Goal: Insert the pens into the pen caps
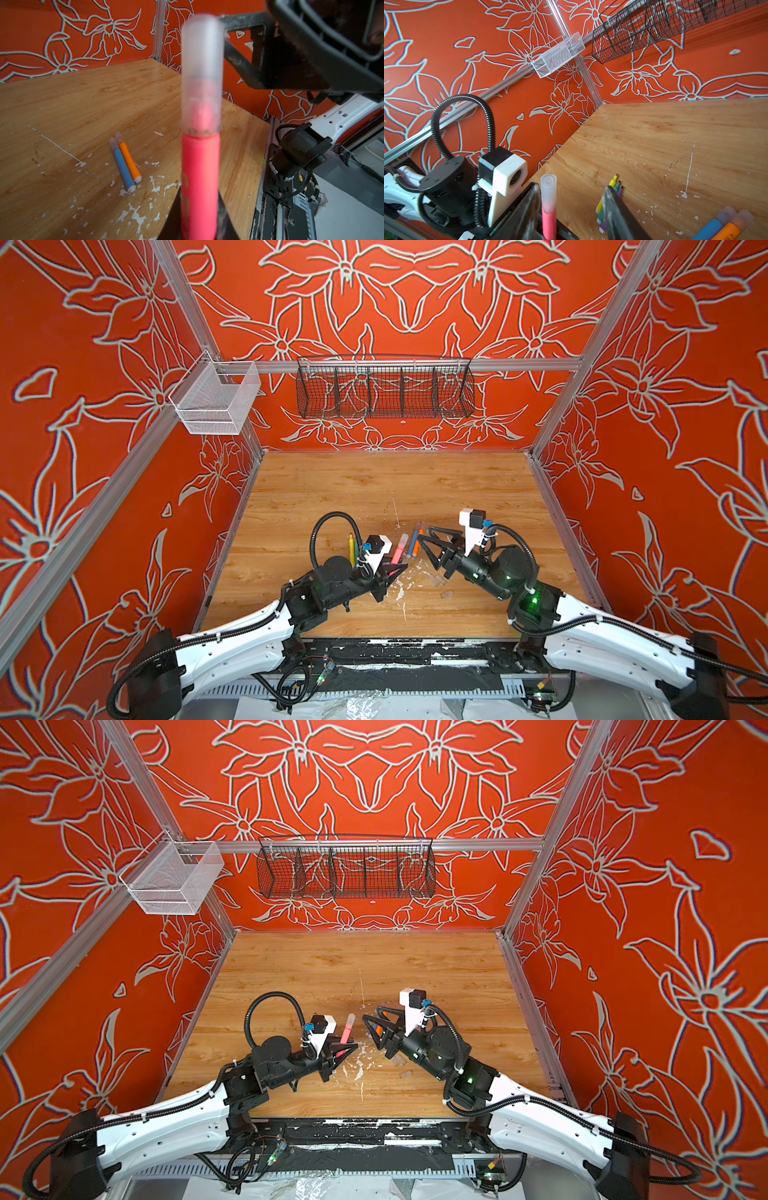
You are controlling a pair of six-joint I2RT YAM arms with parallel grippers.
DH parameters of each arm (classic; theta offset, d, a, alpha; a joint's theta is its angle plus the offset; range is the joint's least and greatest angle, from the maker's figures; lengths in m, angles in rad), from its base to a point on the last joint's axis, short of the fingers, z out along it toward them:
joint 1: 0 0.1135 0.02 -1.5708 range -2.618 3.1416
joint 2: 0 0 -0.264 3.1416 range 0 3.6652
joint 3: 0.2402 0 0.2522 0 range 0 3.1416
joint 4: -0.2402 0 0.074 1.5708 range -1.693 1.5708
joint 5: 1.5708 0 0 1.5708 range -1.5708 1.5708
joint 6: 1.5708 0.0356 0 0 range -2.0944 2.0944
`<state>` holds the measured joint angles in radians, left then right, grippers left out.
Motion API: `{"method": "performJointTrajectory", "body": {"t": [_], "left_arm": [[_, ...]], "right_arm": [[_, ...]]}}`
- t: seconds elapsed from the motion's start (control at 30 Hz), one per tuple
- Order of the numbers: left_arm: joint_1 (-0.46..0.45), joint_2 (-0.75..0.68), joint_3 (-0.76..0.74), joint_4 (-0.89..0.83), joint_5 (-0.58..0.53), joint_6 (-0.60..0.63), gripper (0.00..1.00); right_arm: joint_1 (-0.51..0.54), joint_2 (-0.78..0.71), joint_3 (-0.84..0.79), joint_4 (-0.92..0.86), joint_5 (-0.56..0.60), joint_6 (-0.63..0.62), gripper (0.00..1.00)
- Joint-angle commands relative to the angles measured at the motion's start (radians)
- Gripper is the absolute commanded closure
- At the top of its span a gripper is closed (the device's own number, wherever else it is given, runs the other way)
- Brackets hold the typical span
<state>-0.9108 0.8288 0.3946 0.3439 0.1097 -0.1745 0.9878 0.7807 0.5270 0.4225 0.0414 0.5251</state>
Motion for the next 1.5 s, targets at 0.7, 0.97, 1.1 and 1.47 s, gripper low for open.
{"method": "performJointTrajectory", "body": {"t": [0.7,0.97,1.1,1.47], "left_arm": [[0.0,0.056,0.026,0.038,0.056,0.043,1.0],[0.0,0.118,0.054,0.038,0.083,0.036,1.0],[0.0,0.113,0.04,0.057,0.067,0.033,1.0],[0.0,0.101,0.092,0.011,-0.001,0.053,1.0]], "right_arm": [[0.004,0.09,-0.005,0.133,-0.06,0.051,0.5],[0.003,0.153,0.014,0.174,-0.09,0.059,0.62],[0.003,0.162,0.017,0.179,-0.09,0.06,0.72],[0.003,0.219,0.023,0.216,-0.158,0.104,0.96]]}}
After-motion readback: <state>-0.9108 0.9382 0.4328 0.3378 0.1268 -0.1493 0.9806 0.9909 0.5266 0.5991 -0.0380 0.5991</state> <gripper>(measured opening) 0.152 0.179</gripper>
